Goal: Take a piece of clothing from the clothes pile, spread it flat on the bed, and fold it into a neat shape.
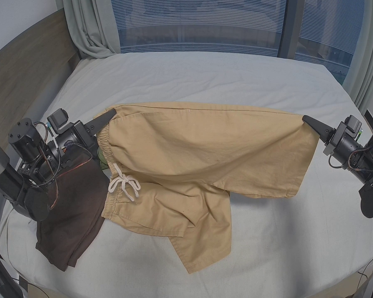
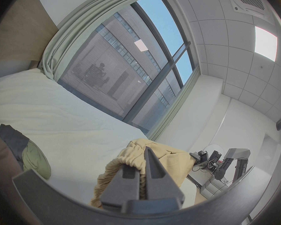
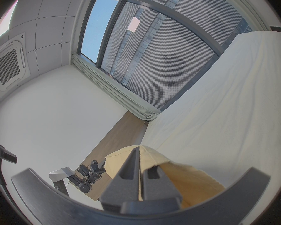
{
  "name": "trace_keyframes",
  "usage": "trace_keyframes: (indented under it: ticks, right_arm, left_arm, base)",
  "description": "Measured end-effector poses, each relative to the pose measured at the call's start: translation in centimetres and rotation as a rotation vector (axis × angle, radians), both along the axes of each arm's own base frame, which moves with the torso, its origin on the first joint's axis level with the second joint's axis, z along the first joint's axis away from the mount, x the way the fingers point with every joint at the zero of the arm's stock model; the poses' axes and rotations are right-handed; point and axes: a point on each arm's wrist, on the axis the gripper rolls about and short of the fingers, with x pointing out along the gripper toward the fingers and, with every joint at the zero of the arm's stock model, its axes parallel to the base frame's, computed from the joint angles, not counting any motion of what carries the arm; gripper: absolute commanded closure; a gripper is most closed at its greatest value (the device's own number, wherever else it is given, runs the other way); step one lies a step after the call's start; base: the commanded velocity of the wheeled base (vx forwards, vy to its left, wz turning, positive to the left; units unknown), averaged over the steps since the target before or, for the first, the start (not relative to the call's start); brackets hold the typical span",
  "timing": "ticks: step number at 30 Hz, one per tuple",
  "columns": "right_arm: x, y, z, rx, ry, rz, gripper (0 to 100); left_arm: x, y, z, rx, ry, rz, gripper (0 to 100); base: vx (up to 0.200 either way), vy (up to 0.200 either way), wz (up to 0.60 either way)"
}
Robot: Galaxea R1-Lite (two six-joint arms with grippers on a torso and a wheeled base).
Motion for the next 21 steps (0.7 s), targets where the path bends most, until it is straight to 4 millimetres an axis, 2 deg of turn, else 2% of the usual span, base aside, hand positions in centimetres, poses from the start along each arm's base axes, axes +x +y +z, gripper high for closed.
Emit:
trace_keyframes:
  ticks: [10,14,21]
  right_arm:
    - [0.6,0.7,-1.0,-0.051,-0.01,0.007,100]
    - [1.3,0.9,-1.8,-0.061,0.007,0.013,100]
    - [3.1,0.7,-2.0,-0.062,-0.007,0.002,100]
  left_arm:
    - [0.0,-0.1,0.0,0.001,-0.002,-0.003,100]
    - [0.3,-0.2,-0.6,0.007,0.015,-0.002,100]
    - [1.1,0.1,-1.1,0.004,0.026,0.01,100]
  base:
    - [0.0,0.0,0.0]
    - [0.0,0.0,0.0]
    - [0.0,0.0,0.0]
